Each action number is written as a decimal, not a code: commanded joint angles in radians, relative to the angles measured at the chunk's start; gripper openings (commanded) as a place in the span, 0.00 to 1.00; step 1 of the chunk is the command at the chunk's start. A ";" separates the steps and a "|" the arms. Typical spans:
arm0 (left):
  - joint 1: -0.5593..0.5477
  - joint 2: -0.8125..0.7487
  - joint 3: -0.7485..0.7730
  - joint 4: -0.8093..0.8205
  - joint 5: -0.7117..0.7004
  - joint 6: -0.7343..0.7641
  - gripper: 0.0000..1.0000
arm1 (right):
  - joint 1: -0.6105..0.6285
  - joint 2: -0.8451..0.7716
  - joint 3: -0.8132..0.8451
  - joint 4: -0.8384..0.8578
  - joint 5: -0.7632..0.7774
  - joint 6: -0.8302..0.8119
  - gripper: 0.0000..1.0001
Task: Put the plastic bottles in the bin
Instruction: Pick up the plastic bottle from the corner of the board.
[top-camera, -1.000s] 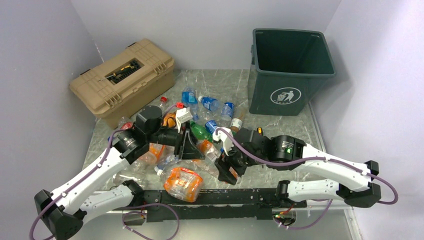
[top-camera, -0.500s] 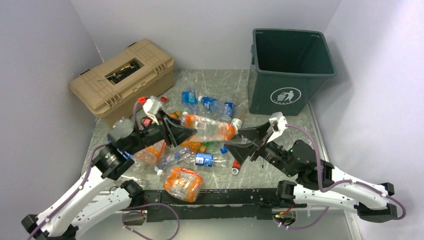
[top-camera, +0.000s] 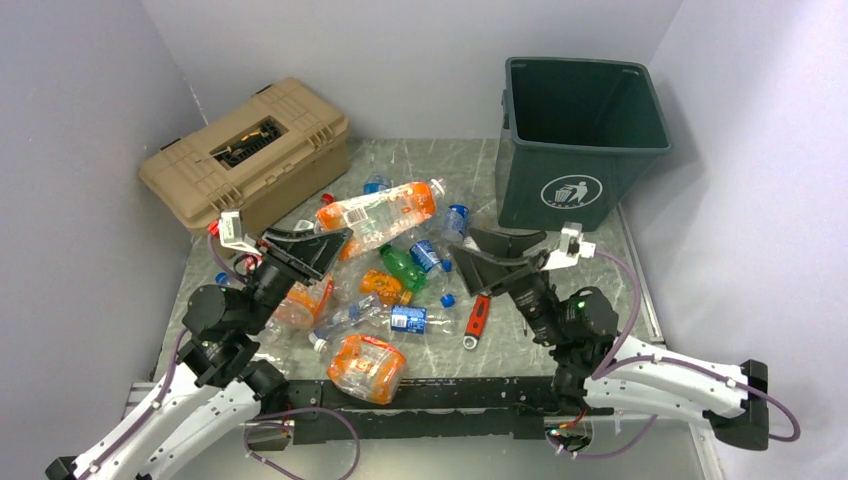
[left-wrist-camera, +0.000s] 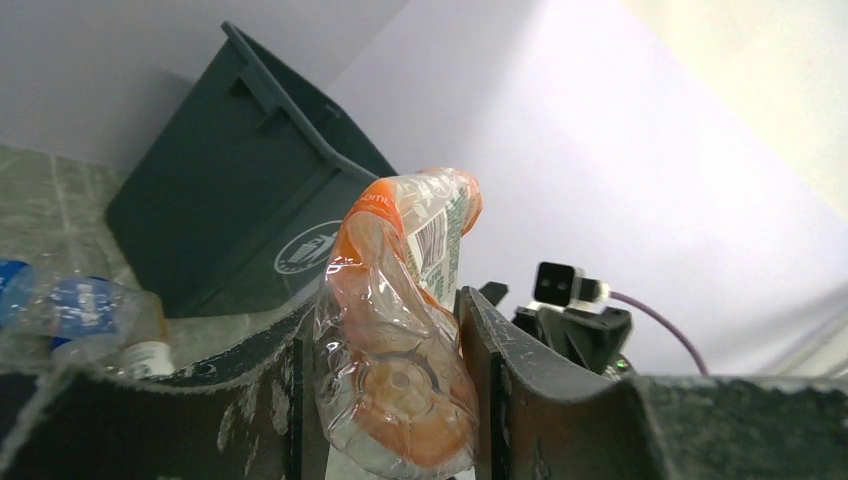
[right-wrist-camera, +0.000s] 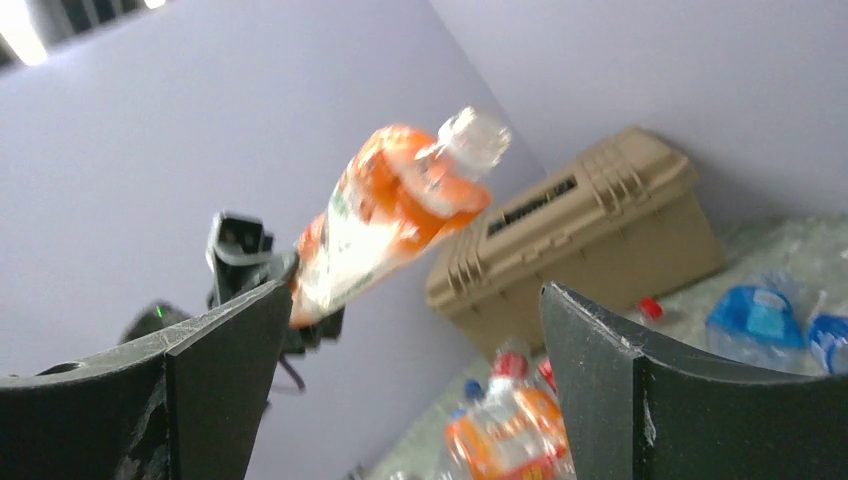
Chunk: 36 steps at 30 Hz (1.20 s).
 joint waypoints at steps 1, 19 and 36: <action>-0.002 0.007 -0.010 0.149 0.016 -0.108 0.00 | -0.140 0.030 0.005 0.261 -0.139 0.216 1.00; -0.002 0.095 -0.064 0.365 0.162 -0.191 0.00 | -0.341 0.303 0.107 0.546 -0.429 0.568 0.88; -0.002 0.068 -0.076 0.344 0.175 -0.183 0.00 | -0.367 0.400 0.103 0.700 -0.456 0.658 0.44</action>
